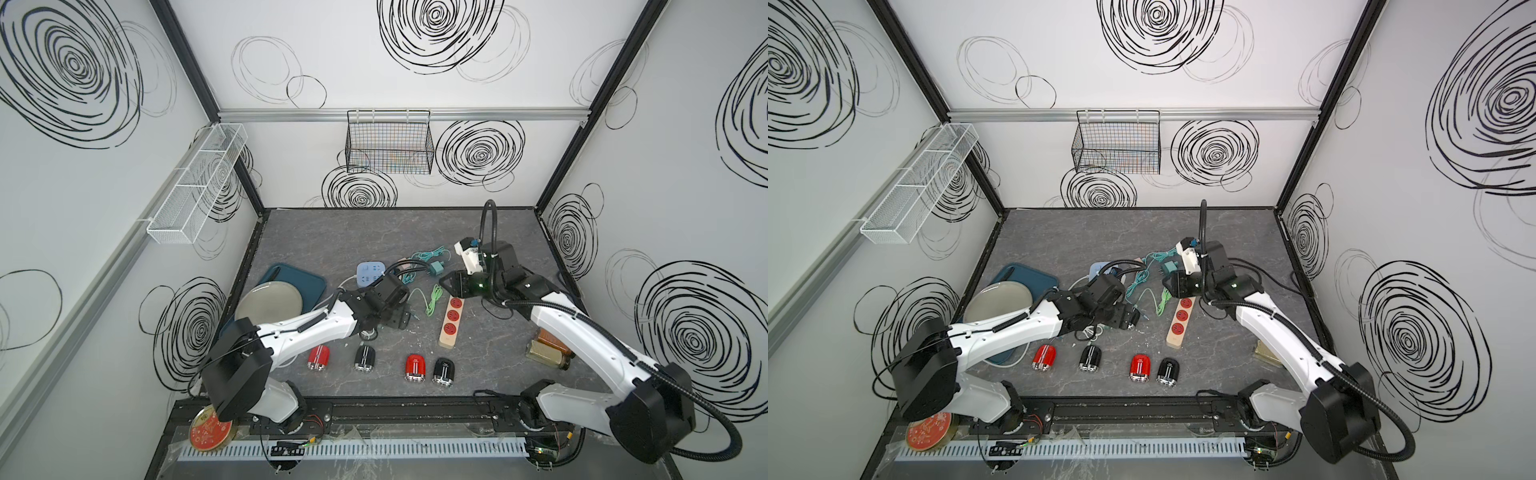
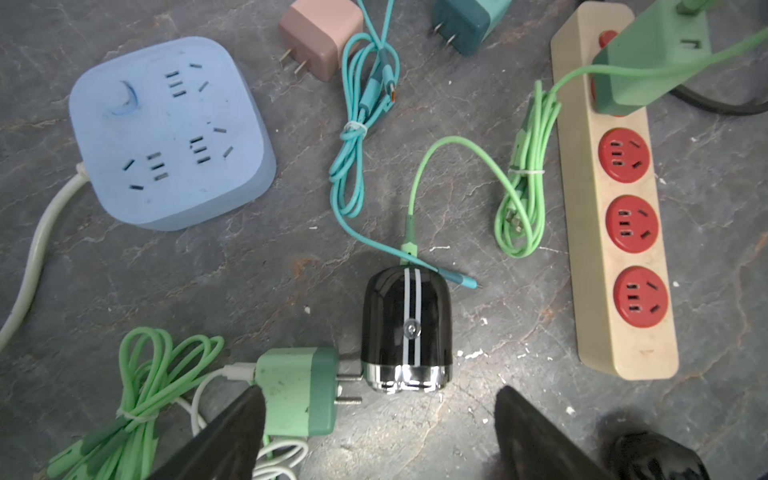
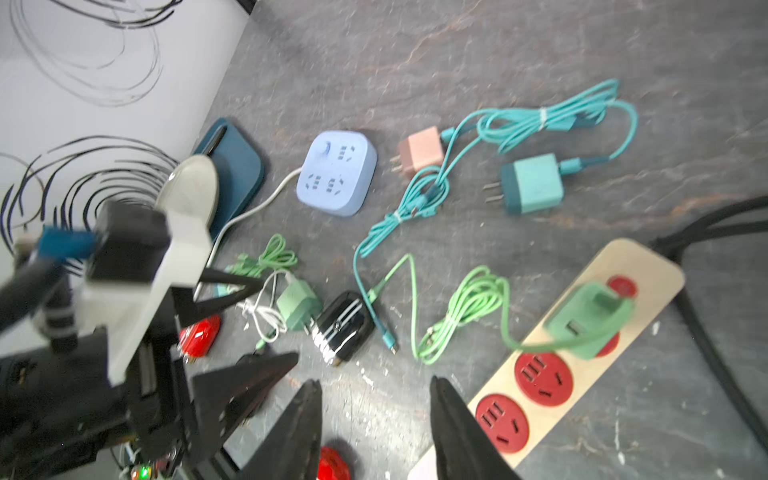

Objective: Unplug the electric shaver
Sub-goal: Pick up the electric shaver from the center of the board.

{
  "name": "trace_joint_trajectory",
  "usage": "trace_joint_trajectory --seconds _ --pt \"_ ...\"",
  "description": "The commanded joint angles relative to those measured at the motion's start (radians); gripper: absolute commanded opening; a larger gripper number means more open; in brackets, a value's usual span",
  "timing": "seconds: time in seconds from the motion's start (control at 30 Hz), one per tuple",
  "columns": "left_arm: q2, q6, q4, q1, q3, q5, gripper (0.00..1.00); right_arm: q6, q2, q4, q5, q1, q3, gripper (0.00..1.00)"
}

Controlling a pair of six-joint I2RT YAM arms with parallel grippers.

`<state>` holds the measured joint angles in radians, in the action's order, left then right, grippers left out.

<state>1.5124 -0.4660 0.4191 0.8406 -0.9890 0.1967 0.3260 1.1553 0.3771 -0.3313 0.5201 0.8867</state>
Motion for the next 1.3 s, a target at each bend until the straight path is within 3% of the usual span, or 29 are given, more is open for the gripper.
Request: trace_joint_trajectory --seconds 0.0,0.27,0.47,0.6,1.27 --pt "0.077 0.038 0.088 0.012 -0.084 0.040 0.90 0.048 -0.091 -0.081 -0.019 0.066 -0.114 0.46" --pt "0.246 0.105 0.144 0.005 -0.205 -0.001 0.90 0.160 -0.326 -0.204 0.074 0.182 -0.358 0.47" --pt "0.319 0.123 0.154 -0.017 -0.235 -0.052 0.87 0.214 -0.422 -0.204 0.095 0.199 -0.443 0.59" --pt "0.349 0.149 0.138 -0.032 -0.242 -0.103 0.81 0.226 -0.437 -0.208 0.102 0.202 -0.466 0.70" --pt "0.455 0.095 0.155 -0.040 -0.280 -0.112 0.70 0.243 -0.419 -0.179 0.165 0.202 -0.456 0.69"
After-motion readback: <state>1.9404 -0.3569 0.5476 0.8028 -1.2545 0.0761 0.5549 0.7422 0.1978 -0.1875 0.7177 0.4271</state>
